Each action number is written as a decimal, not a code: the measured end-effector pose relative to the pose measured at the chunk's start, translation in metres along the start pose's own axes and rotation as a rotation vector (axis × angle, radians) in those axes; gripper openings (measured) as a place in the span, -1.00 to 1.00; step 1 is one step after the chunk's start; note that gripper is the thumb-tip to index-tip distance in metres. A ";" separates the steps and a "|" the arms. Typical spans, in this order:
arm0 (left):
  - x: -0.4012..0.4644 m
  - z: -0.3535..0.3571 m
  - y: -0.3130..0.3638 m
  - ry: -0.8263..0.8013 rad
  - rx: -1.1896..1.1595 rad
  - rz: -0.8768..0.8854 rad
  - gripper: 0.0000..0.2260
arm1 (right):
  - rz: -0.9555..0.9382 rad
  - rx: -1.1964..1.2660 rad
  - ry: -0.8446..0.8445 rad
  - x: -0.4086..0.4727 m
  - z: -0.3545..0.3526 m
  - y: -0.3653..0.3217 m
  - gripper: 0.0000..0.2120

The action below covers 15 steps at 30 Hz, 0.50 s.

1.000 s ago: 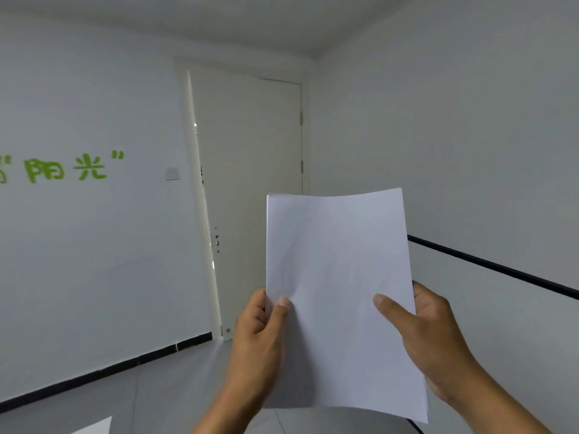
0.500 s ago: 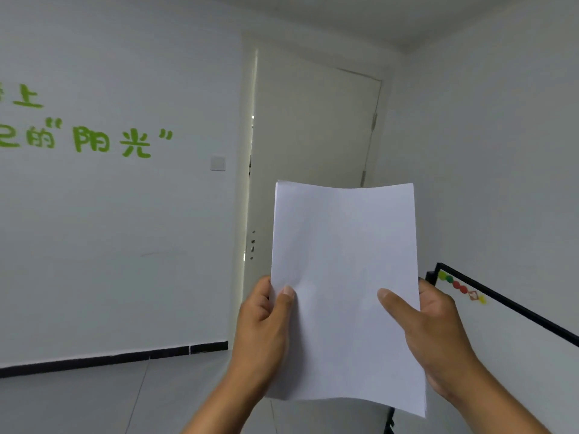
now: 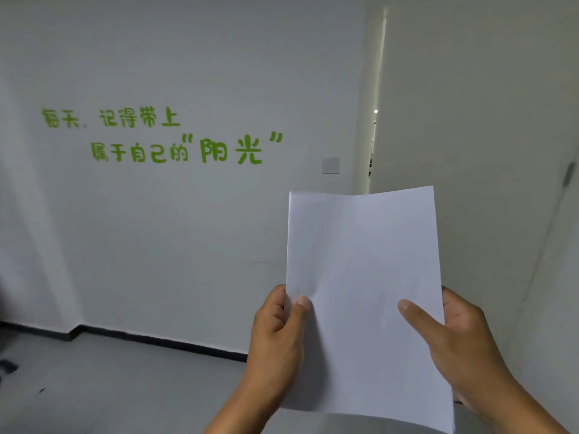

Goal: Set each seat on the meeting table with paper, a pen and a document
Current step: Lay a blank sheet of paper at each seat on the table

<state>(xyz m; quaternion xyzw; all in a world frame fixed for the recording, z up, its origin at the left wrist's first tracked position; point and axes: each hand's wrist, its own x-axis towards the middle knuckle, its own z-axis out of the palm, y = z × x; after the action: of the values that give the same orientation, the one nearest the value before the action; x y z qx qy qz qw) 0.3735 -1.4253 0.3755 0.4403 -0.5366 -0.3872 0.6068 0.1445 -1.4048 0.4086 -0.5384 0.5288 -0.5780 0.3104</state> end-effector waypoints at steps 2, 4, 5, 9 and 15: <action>0.034 0.004 -0.019 0.058 0.046 -0.006 -0.83 | -0.011 0.020 -0.059 0.047 0.016 0.019 -0.86; 0.072 0.003 -0.027 0.131 0.063 -0.003 -0.84 | -0.020 0.020 -0.117 0.099 0.038 0.030 -0.85; 0.093 -0.001 -0.033 0.172 0.082 0.008 -0.84 | -0.017 0.029 -0.160 0.125 0.054 0.033 -0.86; 0.150 -0.029 -0.040 0.302 0.148 0.026 -0.82 | -0.014 0.066 -0.299 0.197 0.112 0.038 -0.88; 0.235 -0.092 -0.071 0.505 0.163 0.049 -0.86 | -0.038 0.111 -0.489 0.290 0.231 0.050 -0.90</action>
<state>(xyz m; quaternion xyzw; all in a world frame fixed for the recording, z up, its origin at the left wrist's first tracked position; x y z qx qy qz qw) 0.4939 -1.6583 0.3780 0.5572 -0.4081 -0.2058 0.6933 0.2877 -1.7504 0.4148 -0.6543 0.3951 -0.4644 0.4474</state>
